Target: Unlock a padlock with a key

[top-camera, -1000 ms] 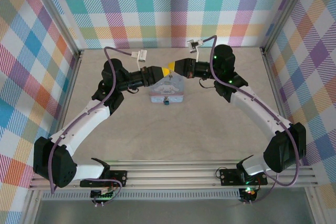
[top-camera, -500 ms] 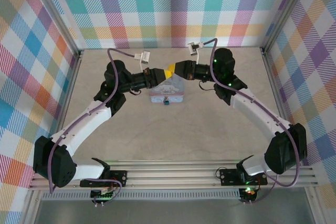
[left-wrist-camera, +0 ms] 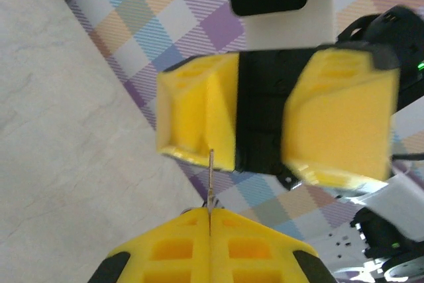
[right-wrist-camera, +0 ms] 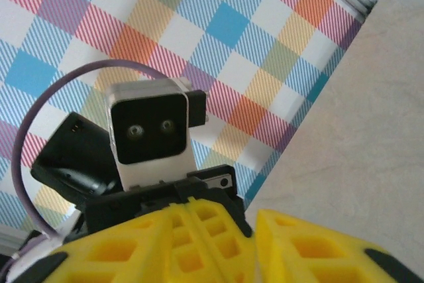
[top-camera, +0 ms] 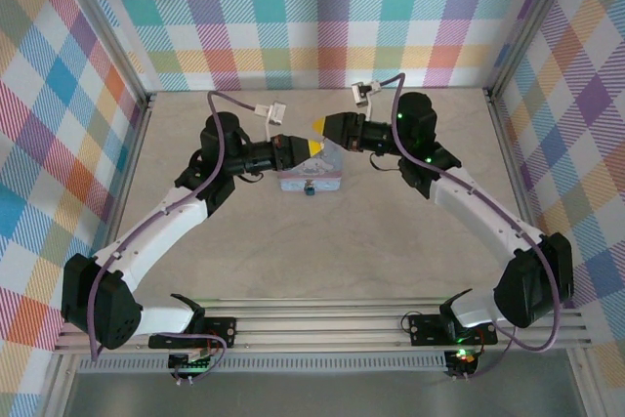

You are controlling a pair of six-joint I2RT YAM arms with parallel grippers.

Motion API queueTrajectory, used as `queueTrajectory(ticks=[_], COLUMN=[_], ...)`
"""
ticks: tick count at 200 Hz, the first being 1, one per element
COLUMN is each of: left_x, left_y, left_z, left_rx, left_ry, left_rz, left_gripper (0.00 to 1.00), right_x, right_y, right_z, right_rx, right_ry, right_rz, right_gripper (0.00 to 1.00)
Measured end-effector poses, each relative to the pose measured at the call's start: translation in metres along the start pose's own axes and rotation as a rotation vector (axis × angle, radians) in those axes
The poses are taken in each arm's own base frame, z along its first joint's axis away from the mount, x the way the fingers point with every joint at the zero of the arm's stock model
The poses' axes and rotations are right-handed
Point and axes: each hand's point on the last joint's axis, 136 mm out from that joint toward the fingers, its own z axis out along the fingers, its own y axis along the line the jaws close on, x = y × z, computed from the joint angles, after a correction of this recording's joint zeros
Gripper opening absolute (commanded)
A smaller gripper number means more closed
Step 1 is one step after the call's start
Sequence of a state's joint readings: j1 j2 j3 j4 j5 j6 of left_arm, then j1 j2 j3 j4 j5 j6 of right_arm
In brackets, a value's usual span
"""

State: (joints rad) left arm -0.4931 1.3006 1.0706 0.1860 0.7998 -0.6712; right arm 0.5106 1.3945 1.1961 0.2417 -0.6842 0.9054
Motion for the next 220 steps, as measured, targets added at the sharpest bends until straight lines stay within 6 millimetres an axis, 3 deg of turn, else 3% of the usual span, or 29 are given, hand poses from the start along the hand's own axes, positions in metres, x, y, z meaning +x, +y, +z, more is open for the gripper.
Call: queueTrajectory(ticks=[69, 137, 174, 220], left_x=[0.008, 0.000, -0.009, -0.009], left_y=[0.000, 0.012, 0.008, 0.000], left_z=[-0.009, -0.024, -0.037, -0.033], left_rx=[-0.049, -0.230, -0.348, -0.449], left_ry=[0.016, 0.002, -0.008, 0.026], left_rz=[0.123, 0.245, 0.370, 0.499], left_gripper=[0.00, 0.00, 0.00, 0.00], right_x=[-0.010, 0.002, 0.002, 0.007], right_y=[0.015, -0.014, -0.025, -0.036], right_z=[-0.019, -0.011, -0.001, 0.010], right_rx=[0.006, 0.134, 0.169, 0.200], right_ry=[-0.044, 0.049, 0.077, 0.103], right_rz=[0.005, 0.184, 0.284, 0.379], right_gripper=[0.46, 0.43, 0.41, 0.41])
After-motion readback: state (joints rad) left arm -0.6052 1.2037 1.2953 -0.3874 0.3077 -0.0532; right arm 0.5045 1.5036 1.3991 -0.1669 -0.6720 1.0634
